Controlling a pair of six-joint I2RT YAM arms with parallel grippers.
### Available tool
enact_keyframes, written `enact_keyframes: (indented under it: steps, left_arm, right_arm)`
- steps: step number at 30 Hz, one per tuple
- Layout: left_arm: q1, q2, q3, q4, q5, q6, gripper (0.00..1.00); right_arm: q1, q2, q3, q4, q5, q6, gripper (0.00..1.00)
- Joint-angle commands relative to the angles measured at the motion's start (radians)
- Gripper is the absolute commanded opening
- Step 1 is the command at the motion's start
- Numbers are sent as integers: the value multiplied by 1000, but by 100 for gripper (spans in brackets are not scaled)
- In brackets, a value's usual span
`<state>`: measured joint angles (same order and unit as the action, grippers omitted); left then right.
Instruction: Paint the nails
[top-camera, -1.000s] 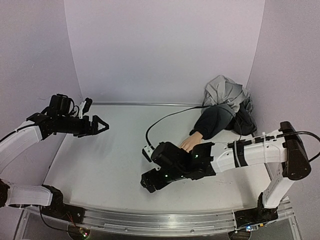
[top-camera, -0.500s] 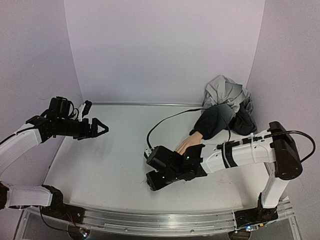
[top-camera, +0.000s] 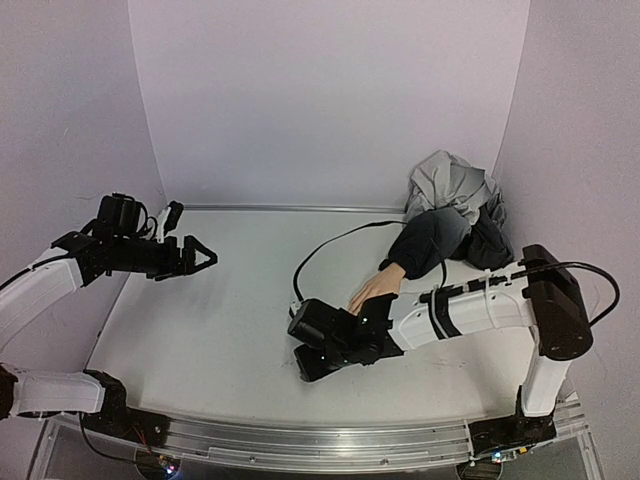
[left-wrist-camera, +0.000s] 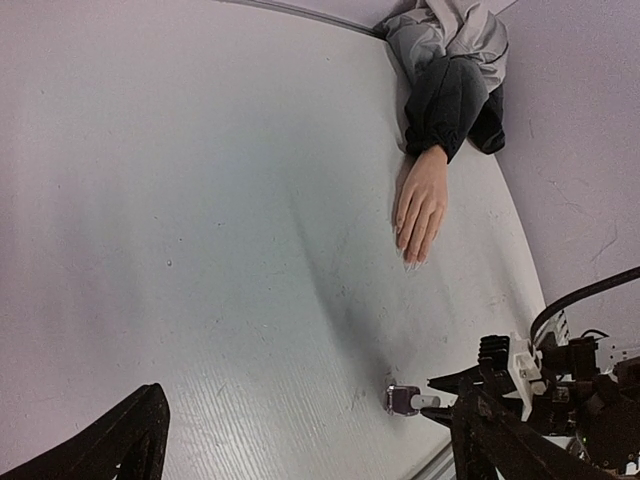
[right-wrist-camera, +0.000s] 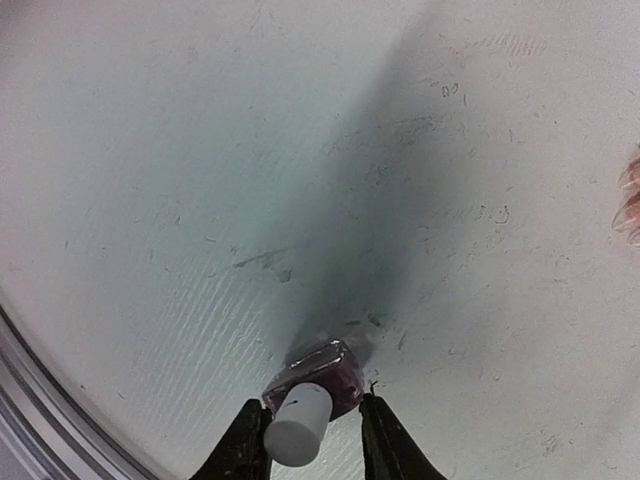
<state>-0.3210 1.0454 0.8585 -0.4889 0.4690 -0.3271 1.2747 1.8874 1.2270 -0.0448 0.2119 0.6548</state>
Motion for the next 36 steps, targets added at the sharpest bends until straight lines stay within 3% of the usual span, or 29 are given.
enact_keyframes:
  steps: [1, 6, 12, 20, 22, 26, 31, 36]
  left_arm:
    - [-3, -26, -10, 38, 11, -18, 100]
    - [-3, -23, -15, 38, 18, -26, 100]
    - [-3, -4, -18, 38, 56, -18, 100]
    - [-39, -41, -74, 139, 76, -71, 100]
    - [-95, -60, -101, 192, 37, -87, 99]
    - [-296, -113, -150, 282, -195, -37, 100]
    - [-611, -137, -223, 420, -569, 196, 100]
    - [-763, -42, -239, 525, -673, 338, 98]
  right_arm:
    - [0, 25, 38, -33, 35, 13, 31]
    - [0, 32, 47, -31, 35, 12, 22]
    - [0, 7, 43, -17, 48, 19, 0]
    - [-20, -190, -25, 18, 171, 70, 0]
    - [-44, -245, -62, 60, 146, 74, 0]
    - [-128, -346, -138, 144, 31, 70, 0]
    - [-198, -455, -211, 238, -126, 72, 0]
    - [-198, -476, -181, 265, -243, 65, 0]
